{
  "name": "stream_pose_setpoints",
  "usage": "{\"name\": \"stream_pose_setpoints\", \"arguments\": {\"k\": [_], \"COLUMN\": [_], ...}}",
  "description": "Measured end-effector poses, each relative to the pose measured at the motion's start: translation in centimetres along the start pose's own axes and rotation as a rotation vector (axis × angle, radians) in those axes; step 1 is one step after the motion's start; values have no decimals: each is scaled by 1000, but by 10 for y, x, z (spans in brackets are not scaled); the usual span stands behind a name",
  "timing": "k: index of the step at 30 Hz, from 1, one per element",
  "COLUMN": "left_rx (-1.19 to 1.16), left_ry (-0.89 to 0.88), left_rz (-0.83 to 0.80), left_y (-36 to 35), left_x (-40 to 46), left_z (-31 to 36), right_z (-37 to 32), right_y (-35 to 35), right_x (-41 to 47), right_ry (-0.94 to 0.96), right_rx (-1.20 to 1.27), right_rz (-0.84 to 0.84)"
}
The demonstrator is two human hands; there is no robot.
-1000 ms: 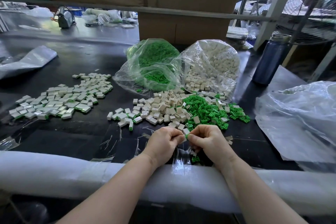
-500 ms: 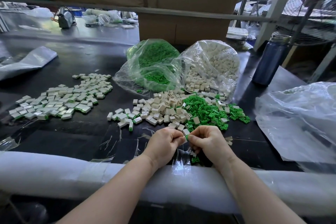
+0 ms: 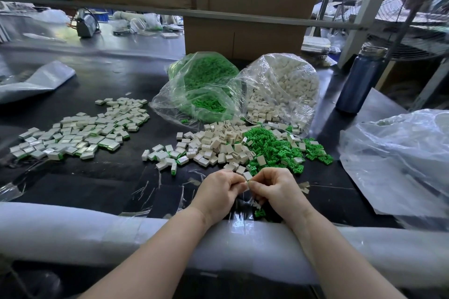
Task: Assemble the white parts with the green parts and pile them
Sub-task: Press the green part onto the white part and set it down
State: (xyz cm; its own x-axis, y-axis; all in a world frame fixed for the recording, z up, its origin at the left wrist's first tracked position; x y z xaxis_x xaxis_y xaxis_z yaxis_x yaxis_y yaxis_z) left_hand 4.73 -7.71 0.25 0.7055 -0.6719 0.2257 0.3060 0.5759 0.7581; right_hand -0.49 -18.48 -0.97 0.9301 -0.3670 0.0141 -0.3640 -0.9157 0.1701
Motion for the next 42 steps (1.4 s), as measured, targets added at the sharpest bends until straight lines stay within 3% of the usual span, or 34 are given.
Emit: {"name": "stream_pose_setpoints", "arguments": {"k": [4,9,16,21,29,42], "left_rx": [-169,-337,-298,-408,-409,-294], "left_ry": [65,149,143,133,80,11], "left_rz": [28,48,27,19,-28,-76], "left_y": [3,3,3,3,3,-1], "left_x": [1,1,0,1,1,0], "left_z": [-4,-9,-8,-6,-1,5], "right_z": [0,0,-2,-1,-7,-1], "right_y": [5,4,0,4,-19,-15], "right_x": [1,1,1,4,1,0], "right_ry": [30,52,87,99,64,-1], "right_rx": [136,196,210,283,242,297], "right_rz": [74,53,-10,30,-182,-186]}}
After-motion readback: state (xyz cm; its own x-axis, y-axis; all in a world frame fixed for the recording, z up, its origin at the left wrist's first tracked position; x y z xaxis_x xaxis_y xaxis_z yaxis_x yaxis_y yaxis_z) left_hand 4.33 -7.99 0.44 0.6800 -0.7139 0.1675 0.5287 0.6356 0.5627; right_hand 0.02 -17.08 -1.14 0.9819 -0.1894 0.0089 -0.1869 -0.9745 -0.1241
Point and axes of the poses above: each hand's wrist, its own x-axis towards the middle knuckle, its own y-axis out of the back of the hand, z = x × y, the point moved 8 cm from there along x, towards the middle knuckle, and after that the axes turned 8 degrees about x, right-handed, at the moved point
